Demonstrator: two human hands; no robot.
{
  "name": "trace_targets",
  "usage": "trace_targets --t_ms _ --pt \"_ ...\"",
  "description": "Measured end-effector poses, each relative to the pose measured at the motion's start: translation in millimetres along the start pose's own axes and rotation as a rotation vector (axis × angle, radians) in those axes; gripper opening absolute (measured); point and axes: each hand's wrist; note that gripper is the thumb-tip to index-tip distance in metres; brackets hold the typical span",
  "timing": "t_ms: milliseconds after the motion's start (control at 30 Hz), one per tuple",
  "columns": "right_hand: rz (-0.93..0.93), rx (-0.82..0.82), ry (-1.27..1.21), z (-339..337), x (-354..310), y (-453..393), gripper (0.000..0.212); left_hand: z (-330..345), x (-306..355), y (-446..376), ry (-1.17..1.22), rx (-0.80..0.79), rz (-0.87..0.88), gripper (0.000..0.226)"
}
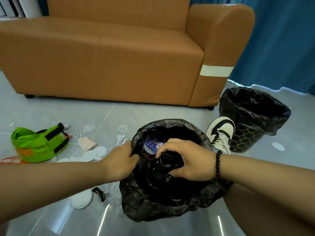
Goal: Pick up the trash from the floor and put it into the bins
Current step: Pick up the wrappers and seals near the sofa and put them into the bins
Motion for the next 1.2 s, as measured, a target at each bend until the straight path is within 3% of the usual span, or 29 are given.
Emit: trace_targets --t_ms 167,400,567,800,900,1000,1100,1200 --pt "-0.001 0.046 0.008 20.2 -9.6 -12.3 0.049 -0.6 -6.4 1.5 0.132 -0.015 -0.036 0.018" --pt "0.008 -0.06 0.318 36.8 -20.0 -27.5 0.062 -2.2 1.7 12.2 0.088 -0.03 0.046 0.006" --pt "0.037 -0.125 0.538 37.9 -17.4 -32.6 0.052 -4.0 5.6 19.5 0.113 -0.056 0.088 0.007" --pt "0.042 -0.164 0.706 46.0 -2.2 -38.5 0.051 -3.1 4.3 24.1 0.386 -0.091 0.084 0.017" --pt "0.073 -0.193 0.685 52.7 -0.6 -47.2 0.046 -1.5 3.4 20.9 0.48 -0.089 0.035 0.016" --pt "0.123 -0.231 0.522 50.7 6.1 -52.3 0.06 -2.2 3.2 16.1 0.527 -0.083 0.006 0.02" --pt "0.105 -0.165 0.364 38.9 14.6 -49.7 0.069 -0.5 4.4 11.8 0.621 -0.085 -0.003 0.03" --pt "0.122 -0.098 0.309 22.8 14.0 -41.7 0.057 0.7 6.1 3.3 0.671 -0.077 -0.041 0.028"
Point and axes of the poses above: each hand's wrist, its own y-axis away from the middle knuckle, its own z-axis out of the palm, x = y × z, and after that the axes turned 8 degrees about -x, right-handed
